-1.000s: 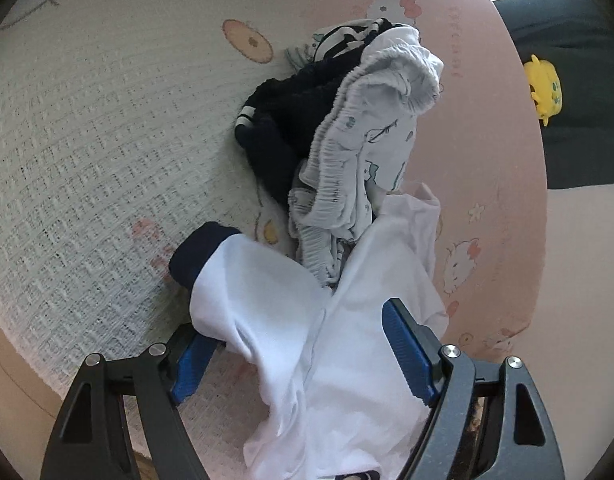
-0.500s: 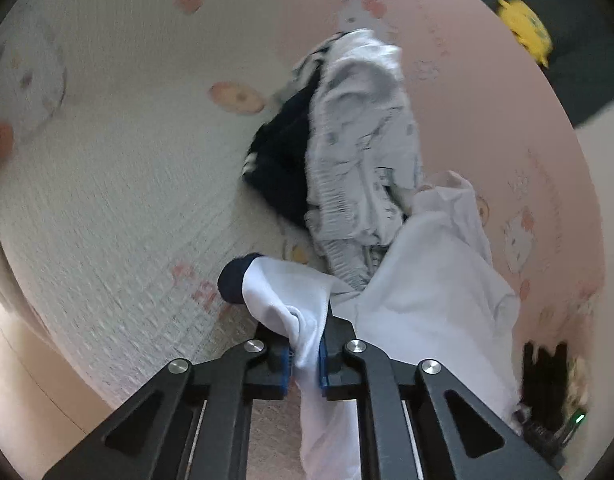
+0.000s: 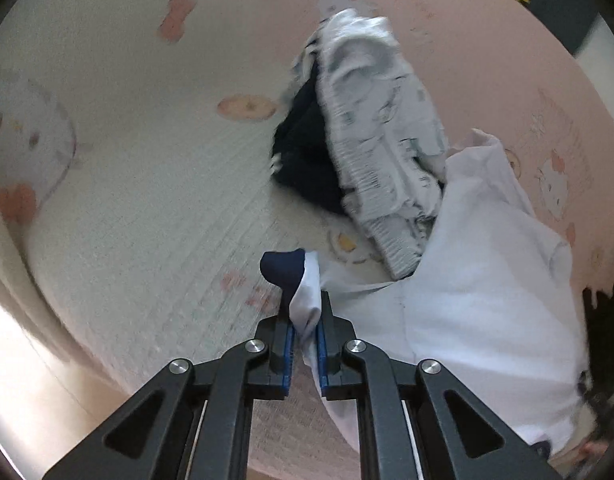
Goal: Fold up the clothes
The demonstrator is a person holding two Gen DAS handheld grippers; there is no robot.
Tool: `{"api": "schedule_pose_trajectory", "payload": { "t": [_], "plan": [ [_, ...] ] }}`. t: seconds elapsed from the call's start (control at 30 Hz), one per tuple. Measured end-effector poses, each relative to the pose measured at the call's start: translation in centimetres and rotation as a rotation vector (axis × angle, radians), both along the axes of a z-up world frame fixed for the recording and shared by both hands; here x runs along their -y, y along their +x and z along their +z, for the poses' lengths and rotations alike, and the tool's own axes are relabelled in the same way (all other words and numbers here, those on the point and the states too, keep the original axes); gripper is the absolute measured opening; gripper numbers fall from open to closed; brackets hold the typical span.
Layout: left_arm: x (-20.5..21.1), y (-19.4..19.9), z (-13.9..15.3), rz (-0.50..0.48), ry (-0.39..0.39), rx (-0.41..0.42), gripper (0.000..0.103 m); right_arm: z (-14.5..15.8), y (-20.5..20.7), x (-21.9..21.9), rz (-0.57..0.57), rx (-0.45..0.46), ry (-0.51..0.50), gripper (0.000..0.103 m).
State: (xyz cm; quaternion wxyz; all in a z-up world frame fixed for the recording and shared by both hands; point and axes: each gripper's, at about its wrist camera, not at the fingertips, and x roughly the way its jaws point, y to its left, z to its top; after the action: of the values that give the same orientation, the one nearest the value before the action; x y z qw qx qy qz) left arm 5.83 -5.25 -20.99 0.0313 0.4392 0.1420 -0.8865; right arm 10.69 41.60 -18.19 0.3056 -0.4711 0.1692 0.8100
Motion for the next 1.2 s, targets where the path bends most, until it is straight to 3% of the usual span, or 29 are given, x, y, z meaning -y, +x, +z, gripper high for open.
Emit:
{"api": "schedule_pose_trajectory", "payload": {
  "t": [0.07, 0.13, 0.17, 0.2, 0.23, 0.27, 0.37, 0.4, 0.67, 0.9, 1.03, 1.2],
  "plan": [
    [-0.6, 0.2, 1.1, -0.062, -0.02, -0.042, 0.008, 0.4, -0.1, -0.1, 0.032, -0.02, -0.046, 0.006],
    [-0.6, 0.6, 2.6, -0.108, 0.048, -0.091, 0.008, 1.2, 0.1, -0.1, 0.06, -0.024, -0.065, 0.028],
    [-0.3, 0.7, 3.3, -0.123, 0.103, -0.095, 0.009, 1.8, 0.3, 0.0, 0.068, -0.026, -0.065, 0.055],
    [0.0, 0.8, 3.8, -0.137, 0.159, -0.095, 0.011, 2.7, 0.6, 0.2, 0.077, -0.044, -0.062, 0.072],
    [0.5, 0.8, 4.5, -0.144, 0.225, -0.083, 0.013, 3.7, 1.0, 0.4, 0.091, -0.073, -0.059, 0.073],
    [0.6, 0.6, 5.0, -0.143, 0.256, -0.073, 0.022, 4.7, 1.2, 0.6, 0.101, -0.098, -0.06, 0.073],
    [1.4, 1.5, 7.1, -0.095, 0.261, -0.091, 0.075, 7.6, 1.8, 0.8, 0.088, -0.138, -0.095, 0.074],
    [1.6, 1.3, 7.7, -0.089, 0.257, -0.113, 0.078, 8.5, 1.8, 0.8, 0.088, -0.152, -0.119, 0.075],
    [0.5, 0.9, 12.3, -0.21, 0.207, -0.122, 0.078, 14.4, -1.4, 1.2, 0.157, -0.222, -0.245, 0.077],
    [-1.3, -4.8, 15.1, -0.242, 0.234, -0.12, 0.078, 17.1, -5.8, 1.0, 0.179, -0.217, -0.251, 0.077],
    [-3.2, -10.2, 15.5, -0.288, 0.276, -0.081, 0.078, 16.9, -10.5, 0.0, 0.205, -0.148, -0.322, 0.077],
    [-5.6, -16.3, 15.4, -0.376, 0.214, -0.049, 0.078, 18.4, -18.0, 0.4, 0.334, -0.032, -0.322, 0.077]
  ]
}}
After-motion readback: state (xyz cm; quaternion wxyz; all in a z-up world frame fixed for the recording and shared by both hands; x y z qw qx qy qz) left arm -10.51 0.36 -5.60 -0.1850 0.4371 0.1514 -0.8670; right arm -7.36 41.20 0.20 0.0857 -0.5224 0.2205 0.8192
